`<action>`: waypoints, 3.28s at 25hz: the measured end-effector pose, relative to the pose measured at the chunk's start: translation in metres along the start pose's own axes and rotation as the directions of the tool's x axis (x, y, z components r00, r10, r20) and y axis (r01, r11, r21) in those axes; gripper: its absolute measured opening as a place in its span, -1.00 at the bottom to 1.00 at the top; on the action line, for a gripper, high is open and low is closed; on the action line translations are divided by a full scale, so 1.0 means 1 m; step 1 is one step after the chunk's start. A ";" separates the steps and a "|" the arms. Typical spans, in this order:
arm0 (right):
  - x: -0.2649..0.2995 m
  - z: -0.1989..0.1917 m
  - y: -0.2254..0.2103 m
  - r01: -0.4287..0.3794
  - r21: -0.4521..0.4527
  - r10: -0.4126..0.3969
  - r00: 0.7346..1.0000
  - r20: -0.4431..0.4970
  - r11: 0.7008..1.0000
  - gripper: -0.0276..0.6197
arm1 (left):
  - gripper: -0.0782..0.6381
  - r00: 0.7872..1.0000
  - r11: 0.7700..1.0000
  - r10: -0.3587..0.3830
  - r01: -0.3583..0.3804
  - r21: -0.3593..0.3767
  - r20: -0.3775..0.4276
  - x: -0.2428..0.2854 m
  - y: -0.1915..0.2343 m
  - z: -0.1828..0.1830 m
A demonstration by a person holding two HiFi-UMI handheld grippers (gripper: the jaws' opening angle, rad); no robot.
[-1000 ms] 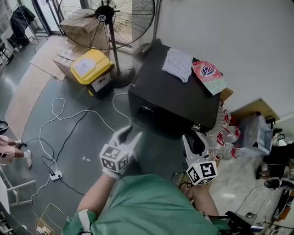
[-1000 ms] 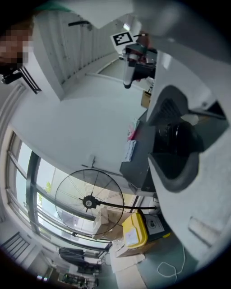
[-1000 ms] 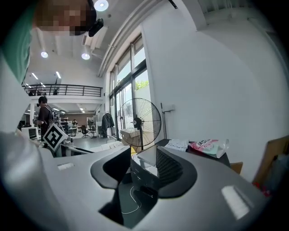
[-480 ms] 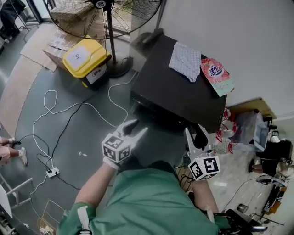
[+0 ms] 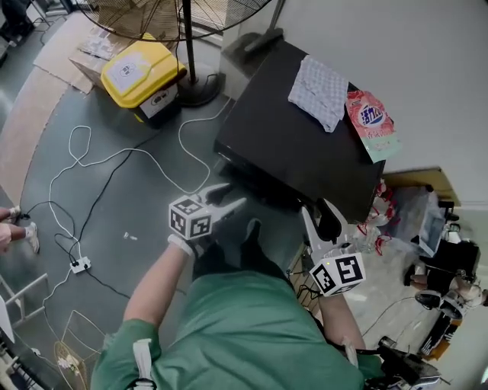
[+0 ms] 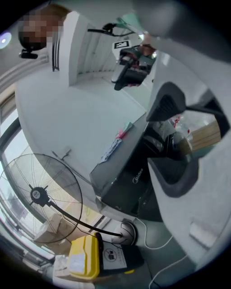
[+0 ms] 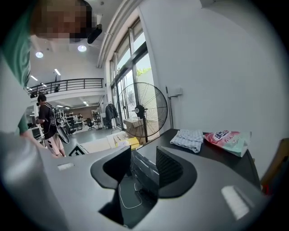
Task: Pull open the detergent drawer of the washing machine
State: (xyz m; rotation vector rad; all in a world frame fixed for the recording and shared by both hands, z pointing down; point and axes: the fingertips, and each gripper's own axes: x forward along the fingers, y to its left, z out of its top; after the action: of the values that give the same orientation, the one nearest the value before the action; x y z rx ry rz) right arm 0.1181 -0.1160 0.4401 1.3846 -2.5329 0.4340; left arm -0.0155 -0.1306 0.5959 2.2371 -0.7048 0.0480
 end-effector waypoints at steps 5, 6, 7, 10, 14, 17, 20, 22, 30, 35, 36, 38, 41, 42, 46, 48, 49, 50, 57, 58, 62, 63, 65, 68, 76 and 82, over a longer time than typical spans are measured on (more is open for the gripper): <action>0.008 -0.003 -0.020 -0.019 0.001 0.019 1.000 -0.022 1.000 -0.41 | -0.04 1.000 0.995 0.011 -0.011 -0.096 0.007 0.022 0.039 -0.011; 0.009 -0.005 -0.025 -0.016 0.005 0.016 0.999 -0.028 1.000 -0.41 | -0.04 1.000 0.994 0.011 -0.010 -0.106 0.004 0.027 0.045 -0.013; 0.009 -0.008 -0.030 -0.012 0.008 0.012 0.999 -0.036 1.000 -0.41 | -0.03 1.000 0.993 0.008 -0.008 -0.116 0.002 0.033 0.051 -0.015; 0.008 -0.015 -0.042 0.000 0.010 0.001 0.998 -0.056 1.000 -0.41 | 0.01 1.000 0.987 -0.018 0.019 -0.157 0.013 0.049 0.064 -0.019; 0.006 -0.019 -0.053 0.018 0.011 -0.017 0.997 -0.074 1.000 -0.41 | 0.08 0.999 0.973 -0.043 0.048 -0.227 0.024 0.068 0.080 -0.025; 0.006 -0.021 -0.056 0.024 0.010 -0.023 0.997 -0.080 1.000 -0.41 | 0.14 0.997 0.961 -0.079 0.083 -0.262 0.026 0.079 0.086 -0.031; 0.007 -0.023 -0.056 0.030 0.012 -0.029 0.996 -0.087 0.999 -0.41 | 0.18 0.992 0.948 -0.122 0.129 -0.290 0.041 0.087 0.087 -0.031; 0.007 -0.026 -0.056 0.036 0.017 -0.034 0.995 -0.094 0.999 -0.41 | 0.20 0.989 0.942 -0.140 0.148 -0.302 0.047 0.091 0.089 -0.032; 0.005 -0.036 -0.056 0.054 0.047 -0.049 0.993 -0.108 0.997 -0.41 | 0.25 0.974 0.916 -0.213 0.226 -0.331 0.076 0.101 0.094 -0.026; 0.001 -0.040 -0.054 0.065 0.055 -0.059 0.991 -0.117 0.996 -0.41 | 0.28 0.957 0.892 -0.267 0.290 -0.348 0.114 0.106 0.090 -0.018; 0.000 -0.041 -0.053 0.068 0.058 -0.061 0.991 -0.118 0.996 -0.41 | 0.28 0.955 0.890 -0.271 0.296 -0.348 0.118 0.107 0.090 -0.017; -0.002 -0.044 -0.052 0.071 0.062 -0.064 0.990 -0.122 0.996 -0.41 | 0.28 0.952 0.883 -0.277 0.306 -0.356 0.131 0.109 0.091 -0.017; -0.003 -0.049 -0.047 0.067 0.065 -0.058 0.990 -0.131 0.996 -0.41 | 0.29 0.947 0.871 -0.278 0.319 -0.373 0.161 0.111 0.092 -0.014; -0.003 -0.051 -0.045 0.063 0.067 -0.054 0.990 -0.134 0.996 -0.41 | 0.29 0.945 0.867 -0.278 0.323 -0.379 0.169 0.111 0.092 -0.014; -0.004 -0.055 -0.035 0.045 0.075 -0.034 0.990 -0.137 0.996 -0.41 | 0.28 0.941 0.857 -0.278 0.333 -0.393 0.191 0.111 0.092 -0.012; -0.007 -0.057 -0.029 0.034 0.078 -0.023 0.990 -0.137 0.996 -0.41 | 0.27 0.939 0.855 -0.278 0.337 -0.395 0.202 0.110 0.090 -0.012; -0.009 -0.058 -0.026 0.029 0.078 -0.018 0.990 -0.139 0.997 -0.41 | 0.26 0.939 0.855 -0.276 0.338 -0.394 0.207 0.110 0.090 -0.013; -0.010 -0.059 -0.023 0.024 0.077 -0.013 0.990 -0.142 0.997 -0.41 | 0.25 0.939 0.856 -0.271 0.336 -0.392 0.213 0.109 0.090 -0.014; -0.024 -0.069 0.000 -0.010 0.064 0.020 0.985 -0.169 0.998 -0.41 | 0.23 0.931 0.855 -0.215 0.326 -0.404 0.296 0.105 0.093 -0.016; -0.026 -0.070 0.003 -0.012 0.061 0.022 0.985 -0.171 0.998 -0.41 | 0.23 0.929 0.856 -0.213 0.327 -0.401 0.303 0.102 0.091 -0.016; -0.036 -0.071 0.005 -0.009 0.062 0.019 0.986 -0.163 0.998 -0.41 | 0.16 0.917 0.849 -0.229 0.352 -0.395 0.326 0.077 0.072 -0.030; -0.036 -0.071 0.004 -0.009 0.067 0.019 0.987 -0.162 0.998 -0.41 | 0.16 0.918 0.848 -0.226 0.350 -0.398 0.325 0.069 0.068 -0.037; -0.035 -0.072 0.003 -0.016 0.076 0.027 0.987 -0.157 0.997 -0.41 | 0.17 0.924 0.851 -0.218 0.337 -0.403 0.314 0.054 0.061 -0.052; -0.028 -0.067 0.004 -0.038 0.074 0.048 0.989 -0.142 0.997 -0.41 | 0.19 0.931 0.851 -0.209 0.323 -0.413 0.298 0.040 0.052 -0.066; -0.010 -0.058 0.029 -0.138 0.056 0.144 0.981 -0.127 0.989 -0.41 | 0.20 0.938 0.849 -0.212 0.315 -0.425 0.273 0.000 0.029 -0.096; 0.005 -0.053 0.052 -0.216 0.037 0.219 0.968 -0.124 0.976 -0.41 | 0.21 0.943 0.854 -0.190 0.296 -0.429 0.272 -0.018 0.024 -0.108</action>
State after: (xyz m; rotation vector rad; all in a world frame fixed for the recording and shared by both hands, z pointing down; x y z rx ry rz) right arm 0.0743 -0.0743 0.4836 1.0527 -2.5894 0.5737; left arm -0.0233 -0.0606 0.6825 1.8571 -0.4747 -0.4603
